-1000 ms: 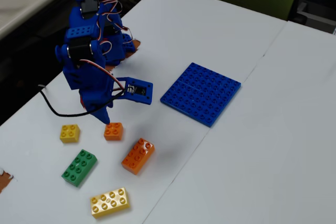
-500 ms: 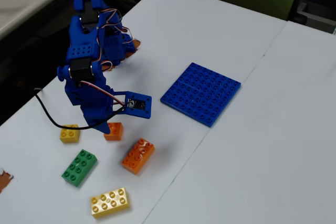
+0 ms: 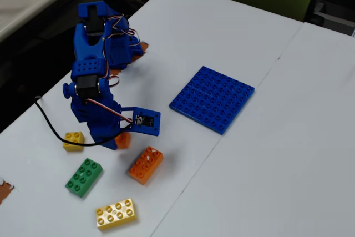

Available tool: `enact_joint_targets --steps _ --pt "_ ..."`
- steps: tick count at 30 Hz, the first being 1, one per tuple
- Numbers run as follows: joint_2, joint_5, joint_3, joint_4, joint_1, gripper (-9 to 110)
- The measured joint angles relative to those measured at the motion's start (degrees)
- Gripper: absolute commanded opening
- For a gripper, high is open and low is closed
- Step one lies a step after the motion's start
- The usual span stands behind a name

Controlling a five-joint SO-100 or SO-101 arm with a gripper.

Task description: Pick up the 2x2 orange block and go up the 8x8 blue block.

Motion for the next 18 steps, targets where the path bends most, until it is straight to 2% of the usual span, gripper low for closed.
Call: enact_joint_targets --steps 18 --pt "-1.9 0.0 0.0 -0.4 -0.2 22"
